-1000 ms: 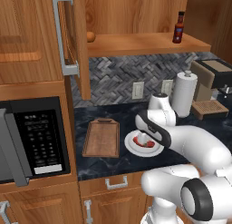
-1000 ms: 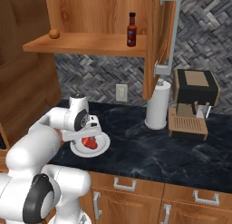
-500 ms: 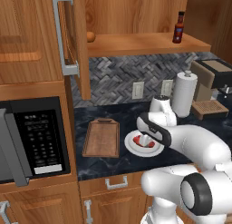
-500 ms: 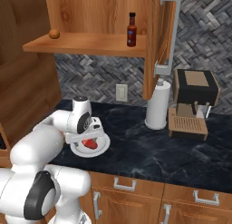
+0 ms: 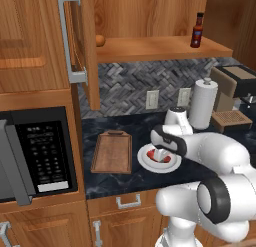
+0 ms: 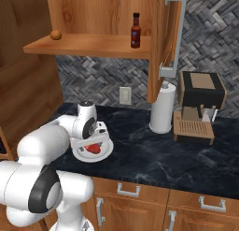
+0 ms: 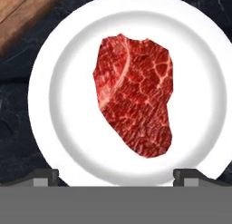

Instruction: Pick the steak from the plate and place it on the cutting board. Then pick the condiment bottle from the cabinet and place it next to the cutting board.

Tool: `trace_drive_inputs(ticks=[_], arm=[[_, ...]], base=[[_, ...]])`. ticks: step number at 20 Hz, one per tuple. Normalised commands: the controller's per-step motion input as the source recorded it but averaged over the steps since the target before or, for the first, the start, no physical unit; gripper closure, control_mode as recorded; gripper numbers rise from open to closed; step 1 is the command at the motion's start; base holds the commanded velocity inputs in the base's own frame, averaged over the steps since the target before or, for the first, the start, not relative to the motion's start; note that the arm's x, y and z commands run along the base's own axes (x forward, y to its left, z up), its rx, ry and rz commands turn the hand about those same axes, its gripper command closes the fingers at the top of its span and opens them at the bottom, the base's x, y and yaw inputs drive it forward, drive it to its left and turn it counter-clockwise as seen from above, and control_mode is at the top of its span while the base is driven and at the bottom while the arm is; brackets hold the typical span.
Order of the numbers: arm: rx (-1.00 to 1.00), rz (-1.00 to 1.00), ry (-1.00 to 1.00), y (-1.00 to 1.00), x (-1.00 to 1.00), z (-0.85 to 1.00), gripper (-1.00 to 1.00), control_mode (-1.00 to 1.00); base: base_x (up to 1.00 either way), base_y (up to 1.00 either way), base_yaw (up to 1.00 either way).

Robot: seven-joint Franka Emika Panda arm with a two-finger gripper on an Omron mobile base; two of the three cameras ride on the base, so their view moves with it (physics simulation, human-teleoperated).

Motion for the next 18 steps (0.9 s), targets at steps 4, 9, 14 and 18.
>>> trace_drive_inputs(ticks=[4,9,14,18], arm=[[0.0,0.02,0.0,-0.05,0.15,-0.07,-1.0,-1.0],[0.0,0.02,0.0,-0.04,0.11,-0.1,-1.0,-1.0],[0.0,0.03,0.0,0.0,0.04,-0.16,-1.0,-1.0],[0.0,0.04,0.0,0.0,0.04,-0.21,-1.0,-1.0]], base=[[0.0,0.0,0.0],[0.0,0.0,0.0],[0.0,0.0,0.0],[0.0,0.0,0.0]])
